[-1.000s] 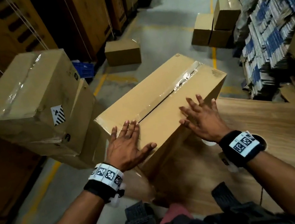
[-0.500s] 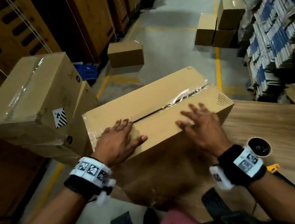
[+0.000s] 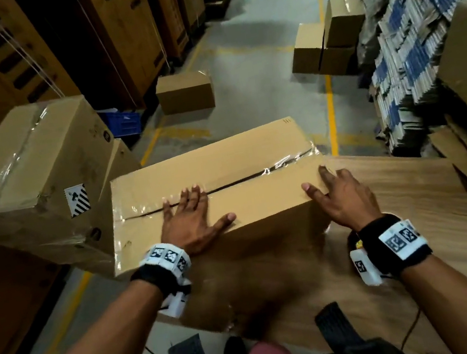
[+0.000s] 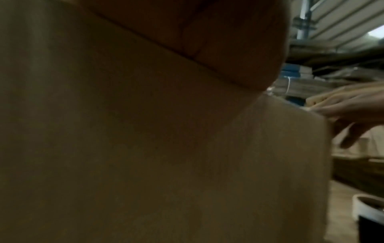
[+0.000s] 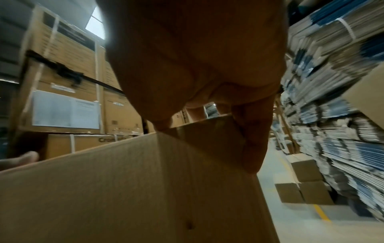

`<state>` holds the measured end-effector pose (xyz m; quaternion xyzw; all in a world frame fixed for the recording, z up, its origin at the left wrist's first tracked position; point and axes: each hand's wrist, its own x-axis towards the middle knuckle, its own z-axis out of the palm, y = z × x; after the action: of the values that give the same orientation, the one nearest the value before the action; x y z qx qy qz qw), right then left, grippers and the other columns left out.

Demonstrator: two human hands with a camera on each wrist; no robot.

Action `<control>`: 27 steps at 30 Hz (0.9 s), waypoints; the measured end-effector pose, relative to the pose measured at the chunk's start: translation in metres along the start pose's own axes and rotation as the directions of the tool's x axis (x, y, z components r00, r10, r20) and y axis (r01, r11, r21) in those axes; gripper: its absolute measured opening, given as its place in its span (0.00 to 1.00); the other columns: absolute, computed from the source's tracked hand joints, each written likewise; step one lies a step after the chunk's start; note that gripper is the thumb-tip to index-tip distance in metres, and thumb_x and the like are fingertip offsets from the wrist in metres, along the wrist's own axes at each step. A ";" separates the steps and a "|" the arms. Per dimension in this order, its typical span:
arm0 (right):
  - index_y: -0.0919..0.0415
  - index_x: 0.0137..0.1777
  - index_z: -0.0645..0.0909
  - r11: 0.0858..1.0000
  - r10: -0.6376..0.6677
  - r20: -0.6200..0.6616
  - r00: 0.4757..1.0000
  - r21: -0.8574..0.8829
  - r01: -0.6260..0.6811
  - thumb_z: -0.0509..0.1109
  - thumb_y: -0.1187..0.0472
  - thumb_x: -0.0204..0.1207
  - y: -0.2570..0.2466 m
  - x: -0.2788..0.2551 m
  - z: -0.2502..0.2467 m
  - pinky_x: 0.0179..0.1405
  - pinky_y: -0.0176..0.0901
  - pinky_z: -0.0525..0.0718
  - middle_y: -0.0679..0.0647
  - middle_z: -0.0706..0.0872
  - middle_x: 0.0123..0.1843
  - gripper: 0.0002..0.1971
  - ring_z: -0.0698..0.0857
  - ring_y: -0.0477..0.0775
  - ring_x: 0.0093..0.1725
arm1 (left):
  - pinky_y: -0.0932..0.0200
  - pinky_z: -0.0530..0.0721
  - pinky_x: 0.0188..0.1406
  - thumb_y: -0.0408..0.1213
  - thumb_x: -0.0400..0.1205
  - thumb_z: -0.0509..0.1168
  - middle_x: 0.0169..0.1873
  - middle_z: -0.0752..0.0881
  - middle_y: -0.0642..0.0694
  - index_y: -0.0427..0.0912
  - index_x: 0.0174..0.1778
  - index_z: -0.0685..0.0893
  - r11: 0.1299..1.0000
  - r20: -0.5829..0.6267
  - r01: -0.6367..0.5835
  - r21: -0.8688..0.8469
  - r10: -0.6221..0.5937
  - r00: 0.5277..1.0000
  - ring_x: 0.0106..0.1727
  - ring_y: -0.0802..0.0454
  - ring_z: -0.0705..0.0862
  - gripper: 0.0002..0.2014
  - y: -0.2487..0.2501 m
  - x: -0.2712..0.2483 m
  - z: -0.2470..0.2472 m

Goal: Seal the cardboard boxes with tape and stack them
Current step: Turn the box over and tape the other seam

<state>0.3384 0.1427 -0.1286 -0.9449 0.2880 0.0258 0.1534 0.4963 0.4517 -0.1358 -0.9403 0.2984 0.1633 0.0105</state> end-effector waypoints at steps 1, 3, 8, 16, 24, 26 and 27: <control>0.48 0.86 0.63 1.000 -0.013 0.014 1.000 -0.025 0.014 0.47 0.24 0.81 -0.004 -0.012 -0.001 0.60 0.61 0.82 0.65 0.77 0.72 0.41 0.82 0.73 0.67 | 0.32 0.37 0.89 0.87 0.70 0.25 0.92 0.40 0.53 0.51 0.94 0.44 0.999 -0.008 -0.034 0.031 0.035 0.999 0.92 0.51 0.39 0.60 -0.013 0.003 -0.003; 0.50 0.84 0.67 0.994 -0.048 0.042 0.998 -0.096 0.052 0.48 0.24 0.81 -0.014 -0.036 0.000 0.57 0.58 0.83 0.64 0.81 0.67 0.41 0.84 0.71 0.64 | 0.33 0.42 0.89 0.85 0.70 0.22 0.93 0.43 0.54 0.54 0.94 0.45 0.992 -0.019 -0.072 0.103 0.075 0.997 0.93 0.50 0.40 0.58 -0.041 0.011 -0.012; 0.50 0.48 0.83 0.975 -0.217 0.004 0.976 -0.044 0.217 0.51 0.22 0.80 -0.040 -0.091 0.007 0.33 0.47 0.77 0.51 0.86 0.37 0.33 0.89 0.58 0.43 | 0.34 0.49 0.90 0.90 0.64 0.28 0.93 0.46 0.50 0.52 0.93 0.54 0.995 0.068 -0.096 -0.025 0.098 0.993 0.93 0.53 0.48 0.65 -0.051 0.015 -0.031; 0.40 0.71 0.84 0.867 -0.400 -0.282 0.872 0.193 0.460 0.73 0.50 0.81 -0.011 -0.069 0.008 0.51 0.53 0.90 0.44 0.88 0.67 0.18 0.88 0.53 0.63 | 0.29 0.44 0.89 0.85 0.67 0.18 0.93 0.49 0.49 0.52 0.93 0.54 0.989 -0.044 -0.139 -0.050 0.137 0.990 0.93 0.49 0.48 0.63 0.058 -0.046 0.005; 0.36 0.87 0.63 0.808 -0.571 0.091 0.816 -0.114 0.578 0.76 0.60 0.70 0.010 -0.032 0.020 0.82 0.65 0.71 0.54 0.55 0.93 0.46 0.50 0.59 0.92 | 0.32 0.40 0.89 0.82 0.76 0.26 0.92 0.56 0.50 0.55 0.91 0.62 0.995 -0.131 -0.101 -0.013 0.098 0.987 0.93 0.51 0.51 0.54 0.082 -0.062 0.027; 0.39 0.87 0.65 0.815 -0.571 0.021 0.820 -0.103 0.570 0.76 0.59 0.69 0.010 -0.045 0.026 0.78 0.66 0.77 0.58 0.59 0.92 0.45 0.56 0.64 0.91 | 0.32 0.46 0.89 0.81 0.78 0.29 0.90 0.63 0.50 0.55 0.88 0.69 0.989 -0.181 -0.147 -0.004 0.143 0.973 0.92 0.51 0.57 0.52 0.076 -0.062 0.027; 0.40 0.87 0.65 0.823 -0.558 0.009 0.830 -0.119 0.555 0.75 0.57 0.70 0.008 -0.053 0.028 0.76 0.67 0.79 0.60 0.60 0.91 0.44 0.58 0.65 0.90 | 0.32 0.48 0.89 0.81 0.79 0.31 0.89 0.66 0.50 0.55 0.87 0.72 0.983 -0.213 -0.182 0.000 0.178 0.961 0.91 0.51 0.60 0.51 0.071 -0.061 0.026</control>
<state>0.2909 0.1728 -0.1503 -0.9954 0.0001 -0.0158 0.0949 0.4016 0.4309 -0.1358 -0.9213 0.3806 0.0653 -0.0454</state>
